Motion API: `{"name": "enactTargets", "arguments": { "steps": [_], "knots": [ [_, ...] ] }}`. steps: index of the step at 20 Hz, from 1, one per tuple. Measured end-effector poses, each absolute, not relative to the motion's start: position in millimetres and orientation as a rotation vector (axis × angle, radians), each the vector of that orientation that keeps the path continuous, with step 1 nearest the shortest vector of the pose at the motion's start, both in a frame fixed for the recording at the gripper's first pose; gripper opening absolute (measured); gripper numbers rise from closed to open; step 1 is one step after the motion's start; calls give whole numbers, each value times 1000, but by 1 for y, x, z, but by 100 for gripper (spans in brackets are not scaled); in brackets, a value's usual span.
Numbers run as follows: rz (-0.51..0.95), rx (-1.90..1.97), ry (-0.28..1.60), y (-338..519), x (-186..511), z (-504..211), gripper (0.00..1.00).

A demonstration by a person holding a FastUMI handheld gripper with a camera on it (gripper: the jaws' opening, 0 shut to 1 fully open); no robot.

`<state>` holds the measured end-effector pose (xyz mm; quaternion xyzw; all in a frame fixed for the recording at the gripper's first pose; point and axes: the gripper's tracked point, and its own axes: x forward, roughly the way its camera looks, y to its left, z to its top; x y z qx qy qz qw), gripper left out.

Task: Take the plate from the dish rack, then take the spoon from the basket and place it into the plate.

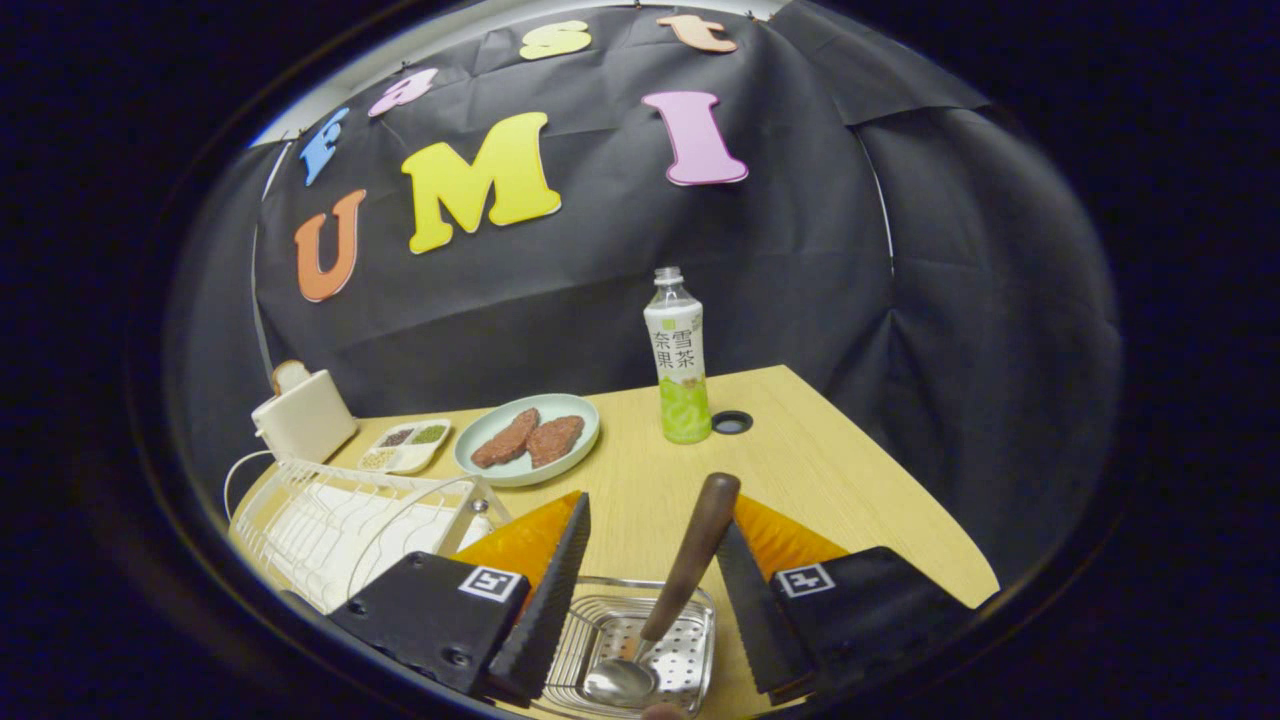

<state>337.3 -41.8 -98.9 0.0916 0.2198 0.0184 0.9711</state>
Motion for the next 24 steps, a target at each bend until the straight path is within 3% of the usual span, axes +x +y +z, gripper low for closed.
{"name": "enactTargets", "arguments": {
  "steps": [2,6,15,24],
  "knots": [
    [28,178,433,-43,336,-95,61],
    [0,199,388,-43,327,-79,22],
    [-38,126,224,-45,284,5,17],
    [45,177,123,0,186,67,17]
  ]
}}
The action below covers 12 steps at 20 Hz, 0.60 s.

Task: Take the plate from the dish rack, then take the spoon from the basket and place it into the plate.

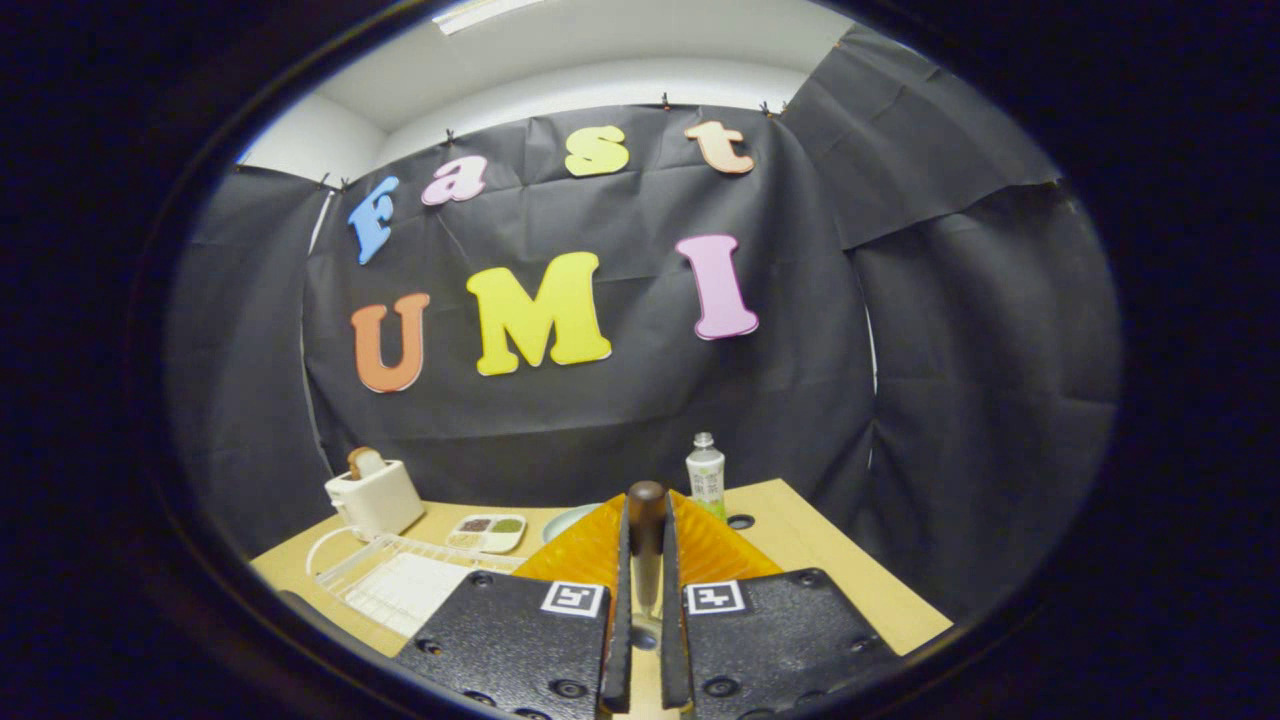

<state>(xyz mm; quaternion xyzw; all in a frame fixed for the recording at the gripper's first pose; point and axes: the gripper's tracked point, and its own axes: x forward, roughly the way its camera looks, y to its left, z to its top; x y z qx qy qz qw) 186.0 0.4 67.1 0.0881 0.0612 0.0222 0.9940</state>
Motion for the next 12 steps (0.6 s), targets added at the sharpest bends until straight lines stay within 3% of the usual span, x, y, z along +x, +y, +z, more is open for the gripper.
{"name": "enactTargets", "arguments": {
  "steps": [12],
  "knots": [
    [208,230,161,120,90,-4,17]
  ]
}}
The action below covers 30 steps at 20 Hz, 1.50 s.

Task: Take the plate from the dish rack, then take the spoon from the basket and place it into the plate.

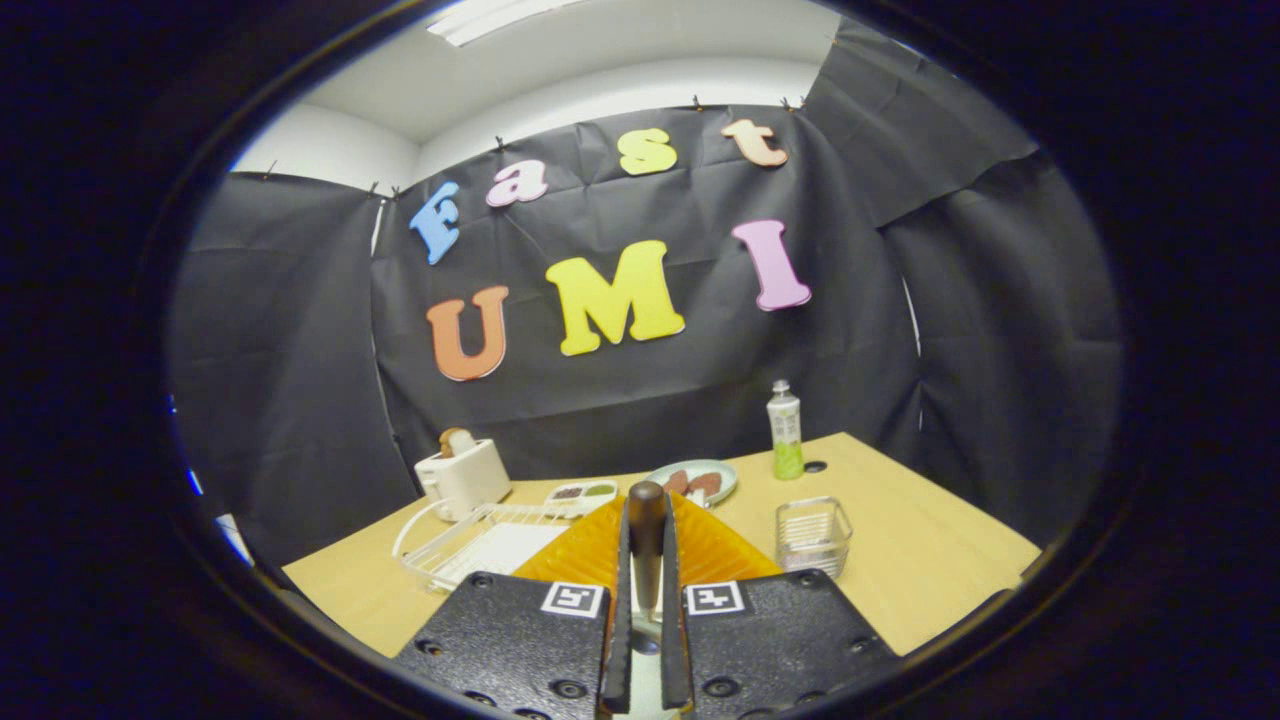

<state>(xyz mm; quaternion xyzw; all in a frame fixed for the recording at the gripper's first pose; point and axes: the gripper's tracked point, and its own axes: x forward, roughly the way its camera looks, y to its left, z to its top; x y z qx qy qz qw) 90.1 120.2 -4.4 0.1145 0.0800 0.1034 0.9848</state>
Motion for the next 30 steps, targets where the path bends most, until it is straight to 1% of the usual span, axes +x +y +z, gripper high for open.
{"name": "enactTargets", "arguments": {
  "steps": [5,11,13,15,16,17,20,23,26,30],
  "knots": [
    [282,285,238,173,74,-43,17],
    [307,359,307,202,66,-72,17],
    [323,356,314,204,62,-73,19],
    [290,312,292,190,68,-74,25],
    [276,280,267,185,66,-70,33],
    [259,244,238,178,66,-63,38],
    [213,174,136,161,66,-44,60],
    [190,129,74,149,60,-26,71],
    [184,104,22,137,51,-7,76],
    [163,66,-51,121,39,26,86]
  ]
}}
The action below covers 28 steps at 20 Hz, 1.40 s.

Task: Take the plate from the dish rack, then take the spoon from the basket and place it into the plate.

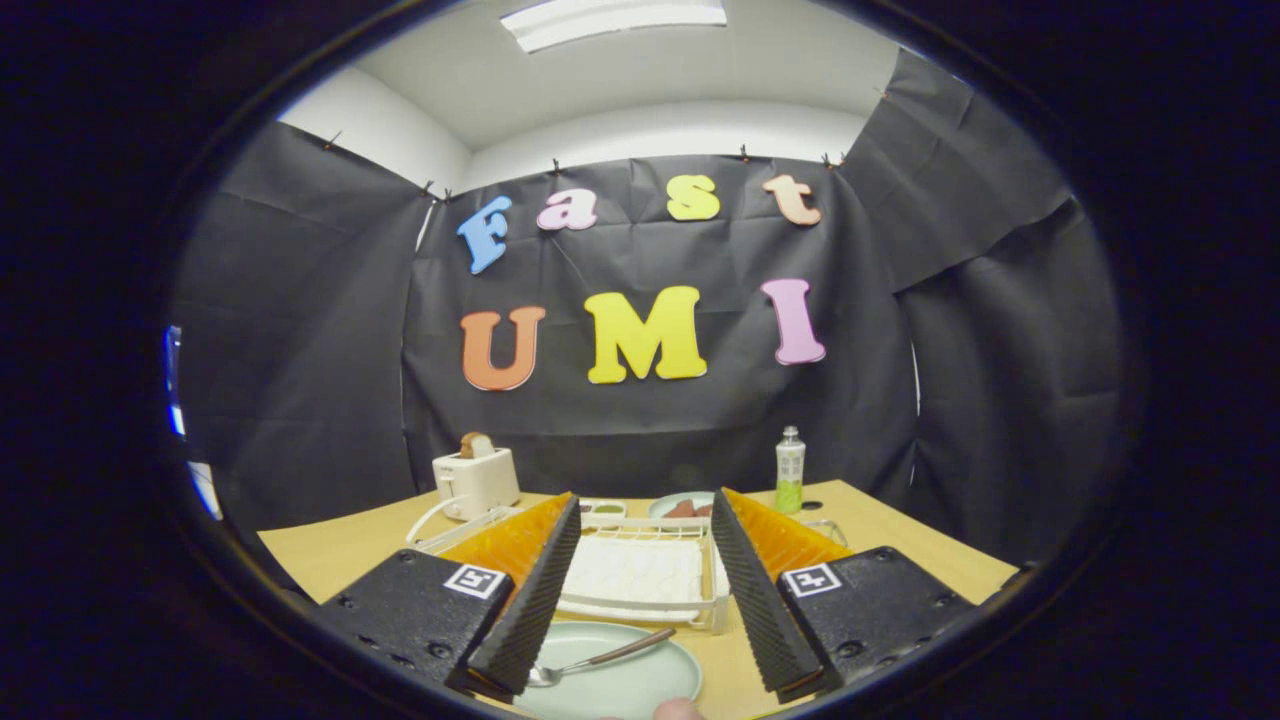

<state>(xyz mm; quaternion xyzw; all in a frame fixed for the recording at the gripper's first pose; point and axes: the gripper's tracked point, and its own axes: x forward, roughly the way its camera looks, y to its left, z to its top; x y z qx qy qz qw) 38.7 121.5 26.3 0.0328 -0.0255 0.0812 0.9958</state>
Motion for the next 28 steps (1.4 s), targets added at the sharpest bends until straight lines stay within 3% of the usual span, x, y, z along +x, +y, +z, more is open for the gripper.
{"name": "enactTargets", "arguments": {
  "steps": [4,28],
  "knots": [
    [128,11,-125,114,22,55,93],
    [146,37,-141,150,-6,50,94]
  ]
}}
